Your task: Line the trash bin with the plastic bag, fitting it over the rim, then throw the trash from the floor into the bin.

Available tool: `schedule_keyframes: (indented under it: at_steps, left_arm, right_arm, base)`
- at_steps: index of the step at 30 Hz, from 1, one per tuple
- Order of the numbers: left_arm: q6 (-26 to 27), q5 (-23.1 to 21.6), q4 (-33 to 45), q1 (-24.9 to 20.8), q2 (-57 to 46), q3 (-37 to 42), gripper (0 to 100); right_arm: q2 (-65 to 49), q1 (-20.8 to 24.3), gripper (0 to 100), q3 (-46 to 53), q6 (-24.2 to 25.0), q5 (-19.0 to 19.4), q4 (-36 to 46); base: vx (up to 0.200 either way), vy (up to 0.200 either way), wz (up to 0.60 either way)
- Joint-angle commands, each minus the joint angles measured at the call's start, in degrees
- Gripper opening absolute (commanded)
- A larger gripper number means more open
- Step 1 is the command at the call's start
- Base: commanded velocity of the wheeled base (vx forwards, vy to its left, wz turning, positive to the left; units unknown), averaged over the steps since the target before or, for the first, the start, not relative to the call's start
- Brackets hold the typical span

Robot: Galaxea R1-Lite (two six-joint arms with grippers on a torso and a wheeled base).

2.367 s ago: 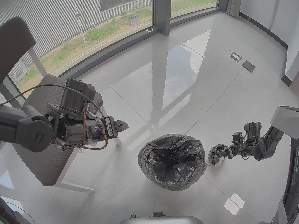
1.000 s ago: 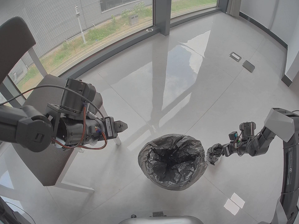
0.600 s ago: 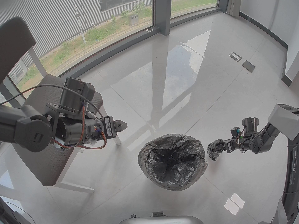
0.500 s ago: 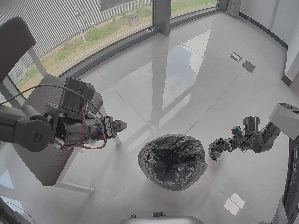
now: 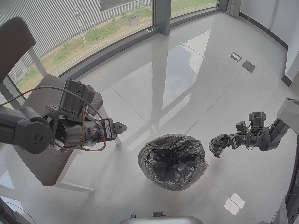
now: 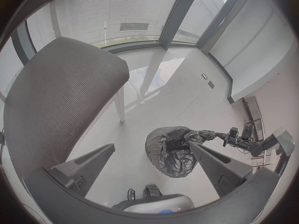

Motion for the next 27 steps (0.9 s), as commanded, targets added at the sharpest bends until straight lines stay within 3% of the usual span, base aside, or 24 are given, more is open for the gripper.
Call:
schedule_keyframes:
  at_steps: [1, 16, 27]
  left_arm:
    - [0.0, 0.0, 0.0, 0.1, -0.3, 0.6, 100]
    - [0.2, -0.1, 0.0, 0.2, -0.9, 2.5, 100]
    - [0.7, -0.1, 0.0, 1.5, -3.4, 6.5, 100]
  right_arm:
    - [-4.4, 0.0, 0, 1.6, -0.6, 0.1, -0.1]
    - [-15.2, 0.6, 0, 5.2, -4.2, 0.1, 0.0]
    - [-22.9, 4.9, 0, 7.8, -5.3, 0.2, 0.0]
  base:
    - [0.0, 0.0, 0.0]
    - [0.0, 0.0, 0.0]
    - [0.0, 0.0, 0.0]
